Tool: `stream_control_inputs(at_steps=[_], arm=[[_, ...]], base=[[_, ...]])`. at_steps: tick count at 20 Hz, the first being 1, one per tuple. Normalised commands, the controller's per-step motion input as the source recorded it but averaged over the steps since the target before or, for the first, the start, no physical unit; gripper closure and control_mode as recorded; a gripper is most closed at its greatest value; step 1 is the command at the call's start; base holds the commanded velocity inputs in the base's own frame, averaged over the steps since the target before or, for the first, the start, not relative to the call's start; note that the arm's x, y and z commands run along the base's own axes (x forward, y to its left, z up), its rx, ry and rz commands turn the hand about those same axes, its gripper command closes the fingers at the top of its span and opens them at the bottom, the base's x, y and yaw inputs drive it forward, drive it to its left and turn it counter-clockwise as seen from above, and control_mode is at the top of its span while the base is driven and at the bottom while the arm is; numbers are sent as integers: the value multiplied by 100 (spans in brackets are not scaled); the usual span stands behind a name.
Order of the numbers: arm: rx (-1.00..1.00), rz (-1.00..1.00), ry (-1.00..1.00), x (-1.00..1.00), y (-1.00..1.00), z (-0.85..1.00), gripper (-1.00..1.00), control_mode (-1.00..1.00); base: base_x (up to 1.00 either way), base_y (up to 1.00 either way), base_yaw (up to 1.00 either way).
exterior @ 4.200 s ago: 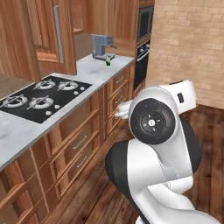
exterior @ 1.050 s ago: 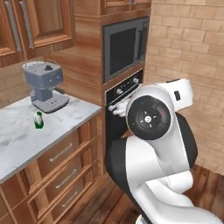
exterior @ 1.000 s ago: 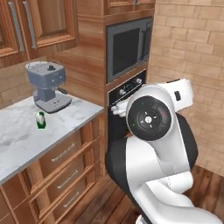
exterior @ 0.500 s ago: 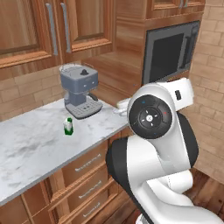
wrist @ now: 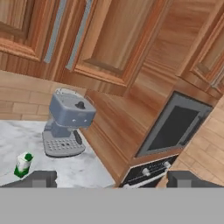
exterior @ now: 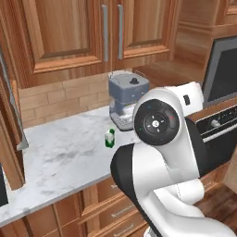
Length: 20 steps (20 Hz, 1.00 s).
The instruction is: Sort all alcoholic drinks to one cabinet, and non-alcoholic drinks to the other.
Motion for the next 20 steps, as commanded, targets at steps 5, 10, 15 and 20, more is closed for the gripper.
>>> stream_control_inputs(at_steps=[5, 10, 15, 20], arm=[[0, 0, 0, 0, 0, 0, -100, 100], [0, 0, 0, 0, 0, 0, -100, 100], [0, 0, 0, 0, 0, 0, -100, 100], [0, 0, 0, 0, 0, 0, -100, 100]], base=[[34, 0, 44], [10, -24, 38], [12, -41, 27], [49, -37, 18]])
